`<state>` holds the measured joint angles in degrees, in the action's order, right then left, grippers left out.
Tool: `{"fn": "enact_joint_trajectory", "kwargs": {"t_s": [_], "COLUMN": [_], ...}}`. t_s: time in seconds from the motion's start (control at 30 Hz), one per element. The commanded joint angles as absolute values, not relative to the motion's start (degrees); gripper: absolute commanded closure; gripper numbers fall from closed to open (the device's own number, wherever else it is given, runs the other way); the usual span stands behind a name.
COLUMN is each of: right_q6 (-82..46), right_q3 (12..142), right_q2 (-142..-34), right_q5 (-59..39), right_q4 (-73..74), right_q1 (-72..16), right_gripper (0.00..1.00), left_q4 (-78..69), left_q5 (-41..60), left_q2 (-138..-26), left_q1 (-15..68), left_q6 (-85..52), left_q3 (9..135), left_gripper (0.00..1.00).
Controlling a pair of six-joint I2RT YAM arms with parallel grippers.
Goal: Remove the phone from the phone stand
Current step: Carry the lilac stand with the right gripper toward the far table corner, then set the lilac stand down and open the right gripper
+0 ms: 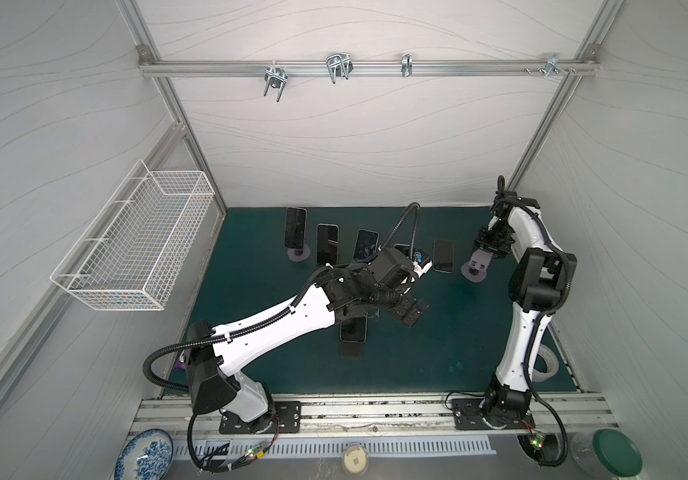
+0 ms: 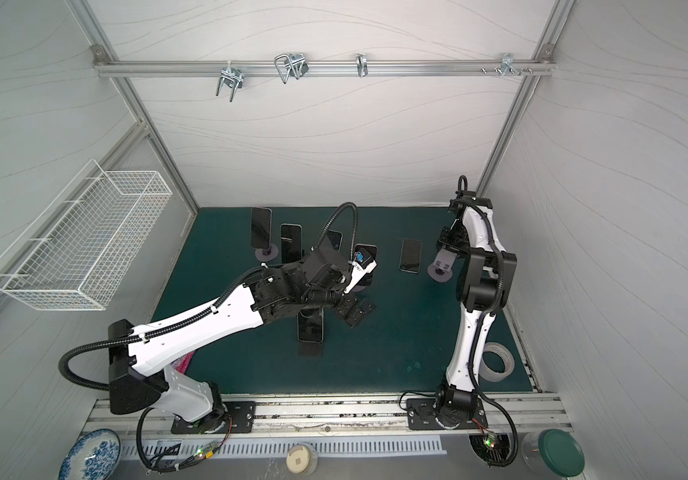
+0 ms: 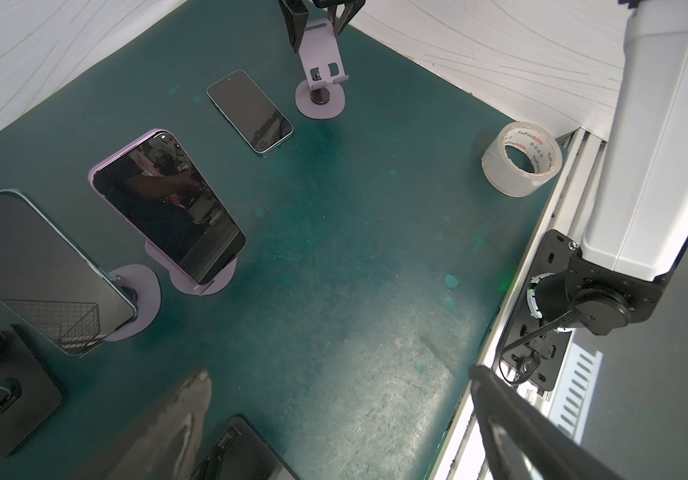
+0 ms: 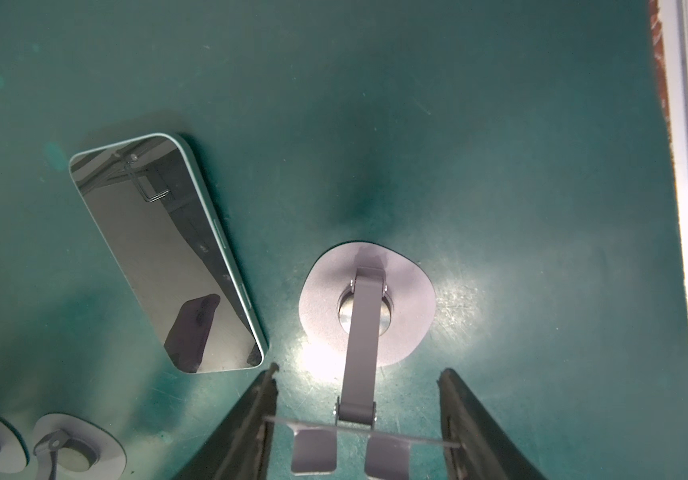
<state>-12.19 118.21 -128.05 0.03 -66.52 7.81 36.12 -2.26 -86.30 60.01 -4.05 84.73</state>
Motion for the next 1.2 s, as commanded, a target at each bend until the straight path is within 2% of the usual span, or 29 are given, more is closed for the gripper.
{"fn": "enact_joint_trajectory", "kwargs": {"t_s": [0.0,0.27,0.57,0.6,1.17], "right_q6": [-12.8,-12.9,-13.3,-13.4,-14.7], "right_q3": [119.2,119.7,120.2,120.4,123.5], "right_q2": [-129.7,-129.6,-127.7,-127.3,-121.5], "right_q5": [-2.3,-2.3,0.0,0.2,4.0], "right_q4": [-67.7,-69.1,-69.5,-69.6,-70.5], "right_q1": [8.2,8.2,8.1,8.2,7.7], "right_gripper": [0.40,0.23,0.09,0.01,0.01], "left_q4": [35.7,35.6,34.5,34.5,33.1], "left_q5": [-3.3,-3.2,-3.4,-3.4,-3.9], "left_q2": [-85.5,-85.0,-84.3,-84.3,-82.3], "left_q1": [59.7,59.7,59.7,59.7,59.7], "left_q6": [-3.5,-3.4,-3.3,-3.4,-3.9], "left_q3": [86.7,86.4,85.3,85.3,83.6], "left_gripper": [0.02,0.02,0.02,0.02,0.02]}}
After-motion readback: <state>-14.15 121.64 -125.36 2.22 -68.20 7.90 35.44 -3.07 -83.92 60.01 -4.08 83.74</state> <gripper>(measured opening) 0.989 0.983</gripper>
